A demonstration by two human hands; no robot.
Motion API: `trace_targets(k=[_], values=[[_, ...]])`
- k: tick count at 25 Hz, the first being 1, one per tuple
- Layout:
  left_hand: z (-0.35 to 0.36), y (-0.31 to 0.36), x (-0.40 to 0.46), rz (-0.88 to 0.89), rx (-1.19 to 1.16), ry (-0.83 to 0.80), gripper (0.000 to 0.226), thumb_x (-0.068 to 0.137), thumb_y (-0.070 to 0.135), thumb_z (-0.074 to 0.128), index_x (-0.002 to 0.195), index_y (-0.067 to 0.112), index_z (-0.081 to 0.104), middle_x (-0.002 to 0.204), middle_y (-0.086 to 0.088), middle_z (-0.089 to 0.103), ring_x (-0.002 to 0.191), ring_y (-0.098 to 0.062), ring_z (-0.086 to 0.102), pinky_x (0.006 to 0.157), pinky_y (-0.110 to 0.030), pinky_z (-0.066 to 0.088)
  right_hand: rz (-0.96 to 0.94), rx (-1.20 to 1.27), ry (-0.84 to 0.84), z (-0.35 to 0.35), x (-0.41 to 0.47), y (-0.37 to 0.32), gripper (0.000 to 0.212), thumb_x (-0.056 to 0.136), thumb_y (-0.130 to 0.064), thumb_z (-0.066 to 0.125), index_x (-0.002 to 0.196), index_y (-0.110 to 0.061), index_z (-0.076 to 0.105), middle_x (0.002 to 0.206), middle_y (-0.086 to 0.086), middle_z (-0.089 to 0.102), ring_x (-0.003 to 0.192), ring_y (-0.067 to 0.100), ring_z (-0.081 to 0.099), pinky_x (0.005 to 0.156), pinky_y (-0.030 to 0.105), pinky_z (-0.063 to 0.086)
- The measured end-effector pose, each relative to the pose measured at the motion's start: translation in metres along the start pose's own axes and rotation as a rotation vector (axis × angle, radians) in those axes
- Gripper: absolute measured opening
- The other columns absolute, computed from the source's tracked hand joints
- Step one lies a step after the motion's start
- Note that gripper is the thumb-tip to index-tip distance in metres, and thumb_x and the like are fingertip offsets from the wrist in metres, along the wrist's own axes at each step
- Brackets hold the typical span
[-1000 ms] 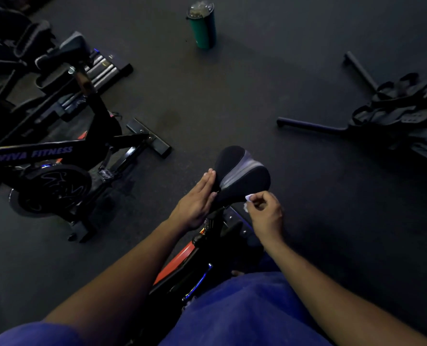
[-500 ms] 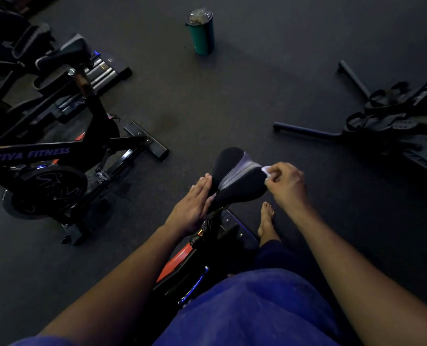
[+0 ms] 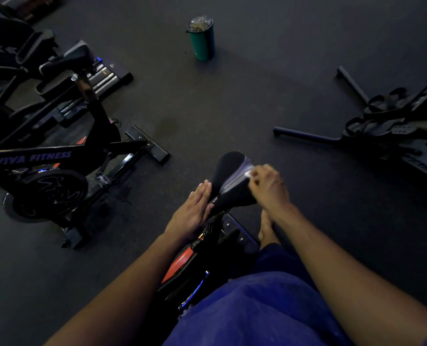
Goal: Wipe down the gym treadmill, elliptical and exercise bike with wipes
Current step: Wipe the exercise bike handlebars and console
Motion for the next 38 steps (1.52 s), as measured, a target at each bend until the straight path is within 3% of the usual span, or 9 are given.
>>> trace_targets(k=[4,10,12,16,23,26,29,34,38], values=[[-0.001,0.0,-0.003,0.003,-0.004,-0.009,0.06,0.111,0.029,0.037,0.162,0.012,0.011,0.169,0.001,0.006,0.153,-0.007,0.0,0.122,-0.018,0.0,0.02,-0.133,-0.019,-0.016,0.013,0.015,0.01,0.092,-0.01,0.063,0.102,-0.008,0.066,0.104,0.011,0.062,0.092,0.029,0.063,0.078,0.04,0.05],[-0.004,-0.005,-0.004,0.015,-0.124,-0.124,0.059,0.111,0.033,0.035,0.163,0.02,0.009,0.169,0.008,0.002,0.154,-0.002,0.0,0.118,-0.008,0.003,-0.136,0.032,-0.176,0.047,-0.044,-0.044,0.012,0.089,-0.01,0.065,0.101,-0.012,0.066,0.102,0.004,0.063,0.089,0.023,0.064,0.076,0.031,0.047],[-0.008,-0.007,-0.005,0.033,-0.171,-0.146,0.056,0.111,0.032,0.036,0.162,0.022,0.016,0.169,0.009,0.011,0.154,-0.002,0.009,0.122,-0.014,0.012,-0.116,0.097,-0.187,0.051,-0.052,-0.04,0.014,0.089,-0.009,0.066,0.102,-0.015,0.068,0.1,-0.002,0.062,0.087,0.015,0.063,0.073,0.022,0.042],[-0.032,-0.014,0.019,0.1,-0.03,-0.136,0.047,0.11,0.035,0.036,0.154,0.017,0.041,0.161,0.0,0.038,0.152,-0.01,0.025,0.124,-0.035,0.026,-0.039,0.112,-0.031,0.013,-0.038,0.001,0.018,0.089,-0.007,0.062,0.1,-0.018,0.073,0.096,-0.002,0.063,0.082,0.015,0.062,0.071,0.03,0.05],[-0.017,0.025,0.113,0.342,0.099,-0.282,0.056,0.11,0.029,0.037,0.161,0.012,0.02,0.169,-0.005,0.014,0.157,-0.022,0.009,0.127,-0.041,0.01,-0.007,0.042,-0.082,0.036,-0.035,-0.011,0.013,0.085,-0.014,0.069,0.095,-0.022,0.067,0.089,-0.008,0.059,0.078,0.015,0.06,0.072,0.037,0.053],[-0.009,0.023,0.127,0.353,0.082,-0.279,0.059,0.11,0.035,0.035,0.162,0.014,0.016,0.17,-0.004,0.01,0.157,-0.019,0.003,0.127,-0.036,0.003,-0.036,0.107,-0.165,0.071,-0.057,-0.042,0.017,0.08,-0.008,0.071,0.09,-0.02,0.064,0.084,-0.009,0.056,0.077,0.014,0.06,0.072,0.01,0.039],[-0.006,0.018,0.127,0.382,0.05,-0.275,0.059,0.111,0.036,0.033,0.162,0.014,0.015,0.17,-0.004,0.009,0.157,-0.018,0.002,0.126,-0.033,0.001,-0.149,0.143,-0.137,0.072,-0.06,-0.067,0.019,0.074,0.0,0.071,0.084,-0.015,0.065,0.082,-0.004,0.06,0.07,0.003,0.053,0.072,-0.003,0.03],[-0.005,0.018,0.127,0.371,0.013,-0.271,0.058,0.111,0.035,0.033,0.162,0.013,0.016,0.17,-0.005,0.009,0.157,-0.02,0.003,0.127,-0.036,0.003,-0.353,0.24,-0.242,0.106,-0.084,-0.099,0.019,0.078,-0.001,0.072,0.087,-0.016,0.064,0.089,-0.007,0.058,0.077,0.008,0.058,0.071,0.02,0.046],[-0.004,0.019,0.124,0.366,-0.008,-0.258,0.058,0.111,0.036,0.033,0.162,0.014,0.016,0.17,-0.004,0.01,0.157,-0.02,0.003,0.128,-0.038,0.005,-0.373,0.28,-0.251,0.117,-0.093,-0.099,0.015,0.083,-0.007,0.072,0.091,-0.019,0.068,0.095,-0.009,0.062,0.081,0.009,0.064,0.073,0.021,0.049]])
Point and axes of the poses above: each hand's wrist, its own x-axis towards the middle knuckle, its own z-axis out of the palm, y = z × x, the point moved 9 cm from there along x, towards the middle knuckle
